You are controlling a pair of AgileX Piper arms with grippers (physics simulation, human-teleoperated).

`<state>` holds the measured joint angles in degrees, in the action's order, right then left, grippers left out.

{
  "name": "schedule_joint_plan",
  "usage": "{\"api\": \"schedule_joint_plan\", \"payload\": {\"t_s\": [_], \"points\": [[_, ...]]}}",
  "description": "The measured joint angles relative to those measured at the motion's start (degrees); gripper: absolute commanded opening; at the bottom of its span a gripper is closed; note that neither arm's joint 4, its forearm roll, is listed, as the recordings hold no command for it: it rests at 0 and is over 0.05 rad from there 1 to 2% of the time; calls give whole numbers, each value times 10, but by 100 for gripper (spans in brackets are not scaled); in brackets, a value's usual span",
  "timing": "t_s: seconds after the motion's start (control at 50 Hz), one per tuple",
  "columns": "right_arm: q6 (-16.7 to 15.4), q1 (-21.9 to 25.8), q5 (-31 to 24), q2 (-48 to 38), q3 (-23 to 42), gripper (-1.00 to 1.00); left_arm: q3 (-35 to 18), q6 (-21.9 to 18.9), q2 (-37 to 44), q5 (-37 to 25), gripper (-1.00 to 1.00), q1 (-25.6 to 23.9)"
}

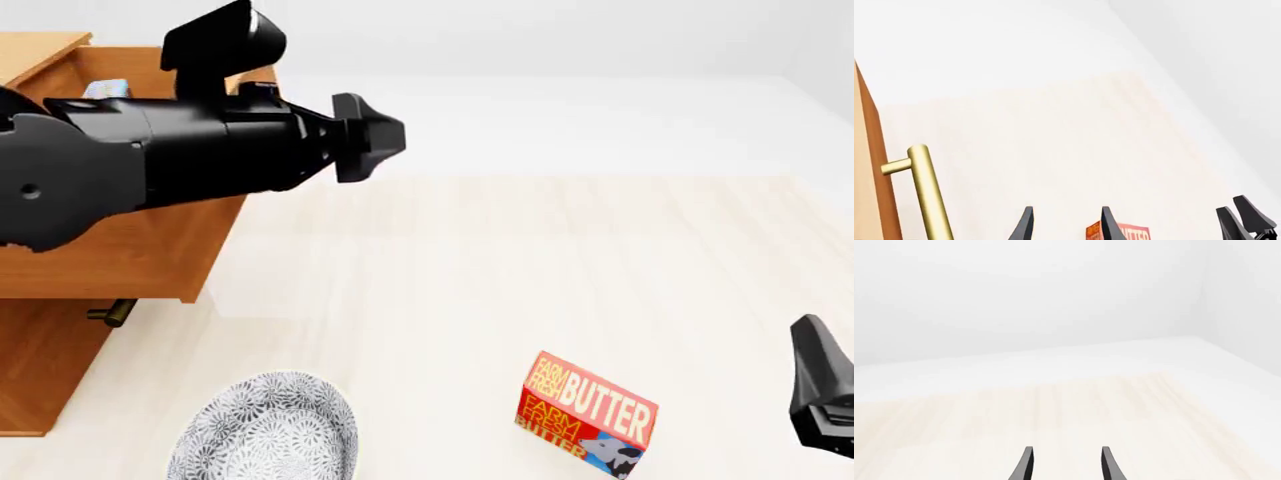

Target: Put the chocolate pudding in the top drawer of the cabinet and close it.

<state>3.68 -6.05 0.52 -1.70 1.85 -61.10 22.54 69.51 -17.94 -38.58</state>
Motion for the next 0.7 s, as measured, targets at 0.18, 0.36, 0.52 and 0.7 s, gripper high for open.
{"api": "schedule_joint_plan", "payload": {"t_s": [0.18,0.36,0.52,0.7], "points": [[1,0,2,-3,0,100,15,14,6,22,100,2],[2,0,4,-6,-1,100,28,29,14,42,100,8],[2,0,6,-9,-2,100,37,42,21,58,100,13],[2,0,8,-12,-2,100,43,54,28,71,100,22]]}}
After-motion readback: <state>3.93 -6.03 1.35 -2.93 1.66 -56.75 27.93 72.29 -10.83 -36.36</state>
